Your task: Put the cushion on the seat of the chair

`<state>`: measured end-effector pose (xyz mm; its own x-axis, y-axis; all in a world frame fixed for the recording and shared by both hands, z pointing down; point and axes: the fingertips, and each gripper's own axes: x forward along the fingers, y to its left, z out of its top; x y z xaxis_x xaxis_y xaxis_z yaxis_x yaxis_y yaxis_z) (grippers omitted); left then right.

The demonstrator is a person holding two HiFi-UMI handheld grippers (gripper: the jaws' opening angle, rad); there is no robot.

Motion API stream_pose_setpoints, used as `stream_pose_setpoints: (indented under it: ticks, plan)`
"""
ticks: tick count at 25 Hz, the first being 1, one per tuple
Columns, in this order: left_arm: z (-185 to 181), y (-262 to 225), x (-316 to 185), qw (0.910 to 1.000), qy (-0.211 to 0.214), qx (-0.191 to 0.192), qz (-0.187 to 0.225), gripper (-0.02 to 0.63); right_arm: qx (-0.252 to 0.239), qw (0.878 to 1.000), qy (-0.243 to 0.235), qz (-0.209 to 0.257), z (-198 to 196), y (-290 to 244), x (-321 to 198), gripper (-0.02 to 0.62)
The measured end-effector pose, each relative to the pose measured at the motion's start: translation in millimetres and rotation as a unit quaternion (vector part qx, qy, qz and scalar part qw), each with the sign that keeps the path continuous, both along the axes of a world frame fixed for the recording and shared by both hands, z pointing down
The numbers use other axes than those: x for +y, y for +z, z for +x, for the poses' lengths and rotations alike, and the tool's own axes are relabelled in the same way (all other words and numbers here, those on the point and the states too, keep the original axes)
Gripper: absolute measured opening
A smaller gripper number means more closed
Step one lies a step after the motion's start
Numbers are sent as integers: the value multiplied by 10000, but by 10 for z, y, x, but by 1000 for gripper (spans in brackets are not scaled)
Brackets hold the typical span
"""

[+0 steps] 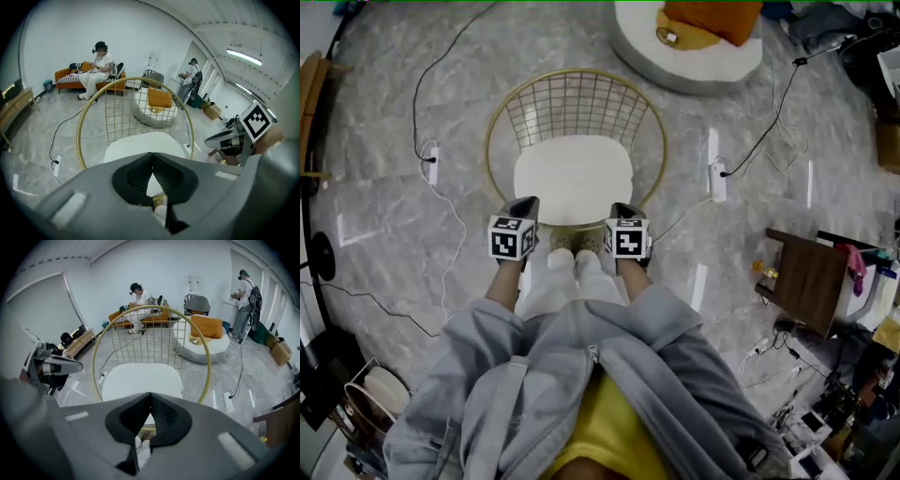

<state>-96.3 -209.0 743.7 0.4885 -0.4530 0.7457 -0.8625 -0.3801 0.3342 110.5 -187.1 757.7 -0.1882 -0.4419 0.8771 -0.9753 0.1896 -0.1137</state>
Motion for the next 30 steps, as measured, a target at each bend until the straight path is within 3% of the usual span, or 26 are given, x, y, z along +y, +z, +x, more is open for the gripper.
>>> stream_pose_setpoints:
  ticks: [7,12,16,21,30]
  plan:
    - [32,-609,353,9994,-92,24,344,2,16,9985,-341,437,-137,-608,300,-2]
    - [103,-1220,277,9947,-137,104,1016,2,-7,9898,-355,1381,-146,-1313,154,-1]
    - [149,-1811,105,9842,-203,230,1744,2,-22,9740,-362,2238,-159,-1975,-63,-2]
    - [172,-2633,37,9628,-332,396,2653,2,-134,9462,-364,3211,-224,-2861,-145,-2]
    - [308,-4028,44,9042,-361,542,4221,2,-129,8796,-764,4694,-367,-4216,-147,-2]
